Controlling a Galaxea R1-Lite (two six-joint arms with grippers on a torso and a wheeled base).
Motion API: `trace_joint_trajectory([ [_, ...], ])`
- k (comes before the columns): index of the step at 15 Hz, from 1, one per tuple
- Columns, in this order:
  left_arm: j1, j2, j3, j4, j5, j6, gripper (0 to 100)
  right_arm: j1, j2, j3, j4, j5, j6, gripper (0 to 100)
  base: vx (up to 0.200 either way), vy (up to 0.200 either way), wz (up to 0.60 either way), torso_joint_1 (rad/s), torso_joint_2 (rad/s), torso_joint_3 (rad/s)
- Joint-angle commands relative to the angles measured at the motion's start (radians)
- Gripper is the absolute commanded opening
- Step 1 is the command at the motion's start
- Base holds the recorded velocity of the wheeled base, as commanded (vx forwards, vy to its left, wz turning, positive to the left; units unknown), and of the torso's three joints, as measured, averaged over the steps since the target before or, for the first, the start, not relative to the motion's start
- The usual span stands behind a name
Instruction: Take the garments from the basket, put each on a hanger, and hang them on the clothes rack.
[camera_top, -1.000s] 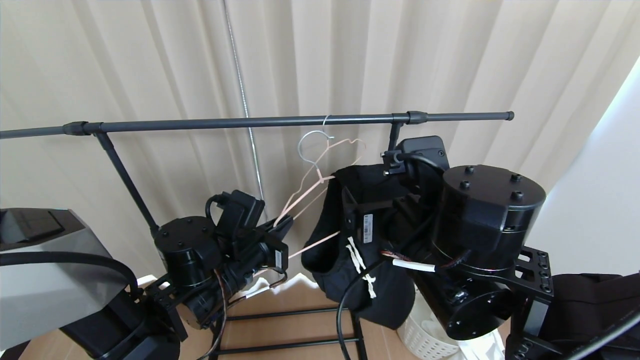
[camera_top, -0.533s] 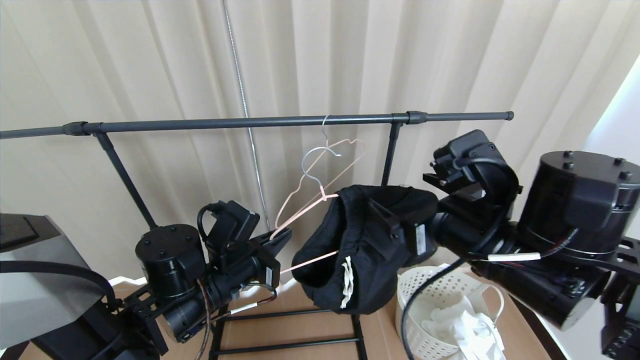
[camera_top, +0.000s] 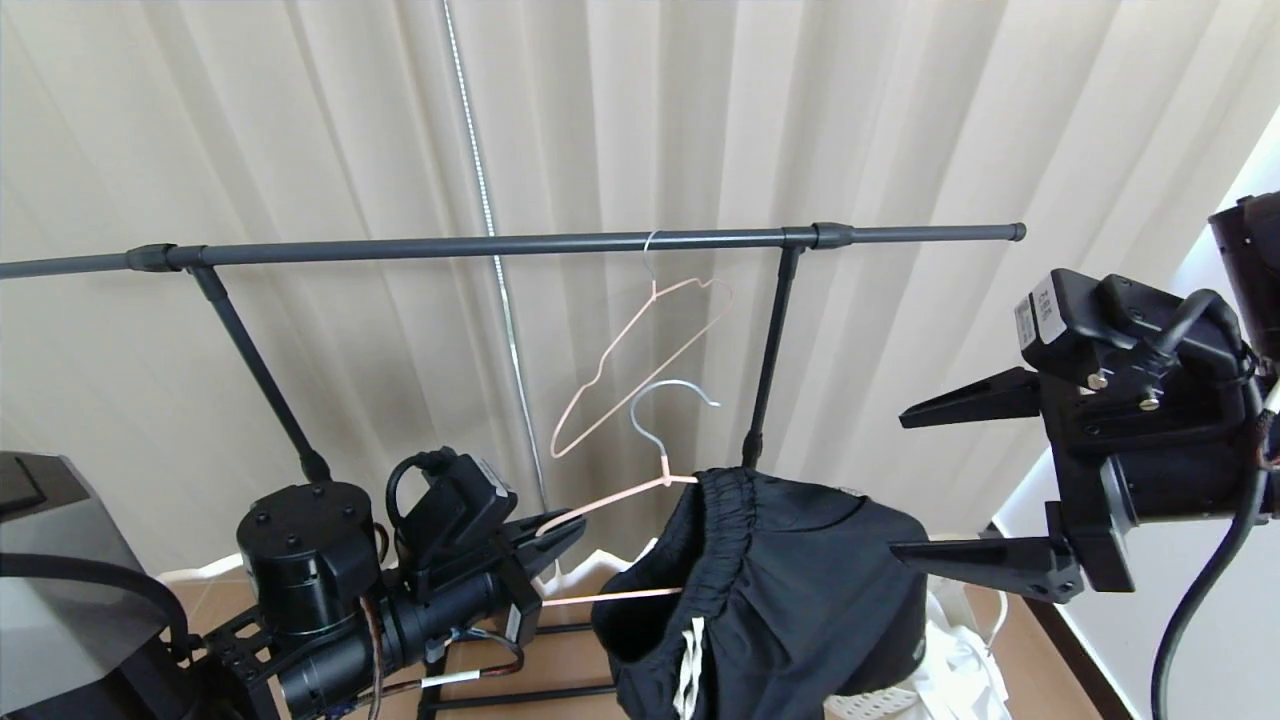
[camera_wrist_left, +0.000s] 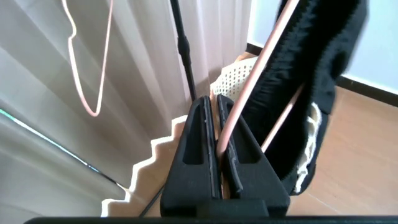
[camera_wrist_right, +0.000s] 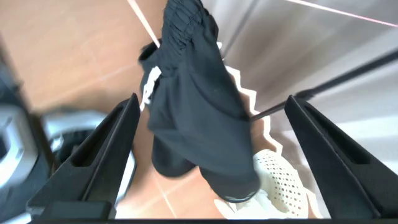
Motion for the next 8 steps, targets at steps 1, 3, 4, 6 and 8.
trace_joint_trajectory([
  [1,-0.006,-0.014,0.021,-0.009,-0.003,0.001,0,-0.065,0.188,-0.209,0.226,0.107,-0.218,100,0.0,0.0,0.0,0.0,0.0,0.0],
  [3,-0.011,-0.014,0.031,-0.034,-0.003,0.001,0,-0.047,0.257,-0.21,0.244,0.199,-0.276,100,0.0,0.0,0.0,0.0,0.0,0.0],
  [4,-0.012,-0.014,0.035,-0.038,-0.004,0.001,0,-0.019,0.295,-0.218,0.236,0.207,-0.276,100,0.0,0.0,0.0,0.0,0.0,0.0],
  [6,-0.031,-0.012,0.037,-0.043,-0.003,-0.001,0,0.016,0.347,-0.219,0.181,0.208,-0.259,100,0.0,0.0,0.0,0.0,0.0,0.0],
  [8,-0.037,-0.012,0.038,-0.043,-0.001,-0.001,0,0.047,0.366,-0.223,0.146,0.21,-0.225,100,0.0,0.0,0.0,0.0,0.0,0.0],
])
